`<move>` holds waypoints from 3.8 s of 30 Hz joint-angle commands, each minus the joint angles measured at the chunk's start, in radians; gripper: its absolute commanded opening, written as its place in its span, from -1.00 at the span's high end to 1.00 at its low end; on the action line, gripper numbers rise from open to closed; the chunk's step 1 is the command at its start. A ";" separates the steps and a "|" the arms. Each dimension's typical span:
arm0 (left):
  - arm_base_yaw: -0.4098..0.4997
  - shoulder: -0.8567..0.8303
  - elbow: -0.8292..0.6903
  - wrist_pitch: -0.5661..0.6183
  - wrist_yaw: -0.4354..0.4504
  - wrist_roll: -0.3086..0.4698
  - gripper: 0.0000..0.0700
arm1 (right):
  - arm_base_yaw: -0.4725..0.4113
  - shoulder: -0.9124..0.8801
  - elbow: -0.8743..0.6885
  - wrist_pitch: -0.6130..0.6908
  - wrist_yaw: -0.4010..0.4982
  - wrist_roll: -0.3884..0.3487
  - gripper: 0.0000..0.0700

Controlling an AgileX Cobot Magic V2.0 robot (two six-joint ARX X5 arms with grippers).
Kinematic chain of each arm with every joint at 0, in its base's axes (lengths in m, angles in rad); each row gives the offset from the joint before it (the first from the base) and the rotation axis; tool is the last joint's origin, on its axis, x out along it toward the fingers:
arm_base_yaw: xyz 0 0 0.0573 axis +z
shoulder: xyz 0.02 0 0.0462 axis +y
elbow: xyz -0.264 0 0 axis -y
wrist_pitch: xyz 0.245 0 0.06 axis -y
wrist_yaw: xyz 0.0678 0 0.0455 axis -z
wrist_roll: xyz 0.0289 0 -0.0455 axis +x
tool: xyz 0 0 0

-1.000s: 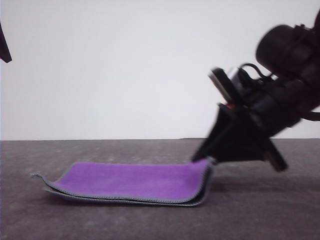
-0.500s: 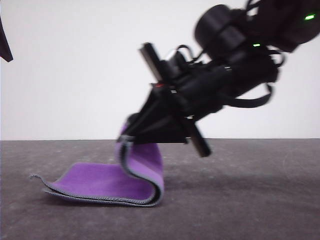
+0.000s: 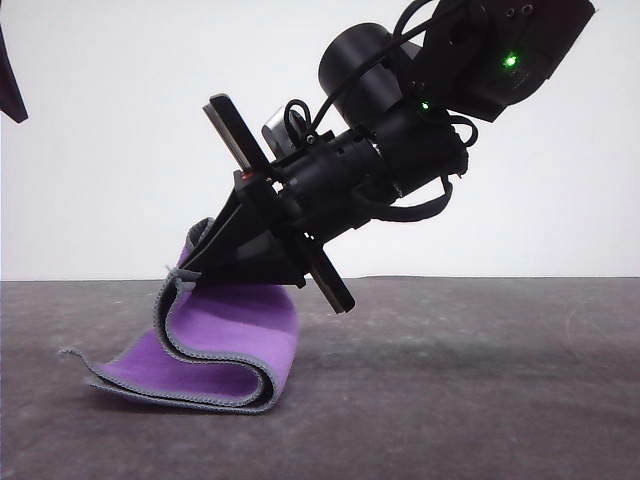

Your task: Fold clothes

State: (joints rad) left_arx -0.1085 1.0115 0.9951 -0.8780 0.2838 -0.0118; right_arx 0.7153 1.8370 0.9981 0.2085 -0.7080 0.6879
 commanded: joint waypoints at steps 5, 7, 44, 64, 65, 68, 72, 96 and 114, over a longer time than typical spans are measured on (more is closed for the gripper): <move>0.001 0.006 0.008 0.011 -0.002 -0.001 -0.14 | 0.015 0.020 0.017 0.014 -0.025 0.007 0.03; 0.001 0.006 0.008 0.011 -0.002 -0.001 -0.14 | 0.016 0.020 0.017 0.015 -0.029 0.007 -0.19; 0.001 0.006 0.008 0.011 -0.003 -0.001 -0.13 | -0.335 -0.754 -0.040 -0.900 0.605 -0.636 -0.20; 0.001 0.006 0.008 0.010 -0.003 0.000 0.91 | -0.469 -1.016 -0.207 -0.950 0.604 -0.646 0.98; 0.001 0.006 0.008 0.010 -0.003 0.000 0.96 | -0.469 -1.016 -0.207 -0.951 0.604 -0.647 0.97; 0.001 0.006 0.008 0.012 -0.003 0.001 0.97 | -0.470 -1.016 -0.207 -0.948 0.608 -0.647 0.97; 0.001 0.006 0.008 0.009 -0.002 -0.009 0.95 | -0.470 -1.016 -0.207 -0.947 0.632 -0.641 0.97; 0.020 -0.174 -0.181 0.224 -0.090 0.046 0.95 | -0.469 -1.016 -0.207 -0.945 0.631 -0.641 0.97; 0.111 -0.903 -0.872 0.536 -0.131 -0.035 0.96 | -0.469 -1.016 -0.207 -0.945 0.631 -0.641 0.97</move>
State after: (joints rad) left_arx 0.0013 0.1187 0.1265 -0.3635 0.1556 -0.0358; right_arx 0.2443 0.8143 0.7910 -0.7448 -0.0784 0.0490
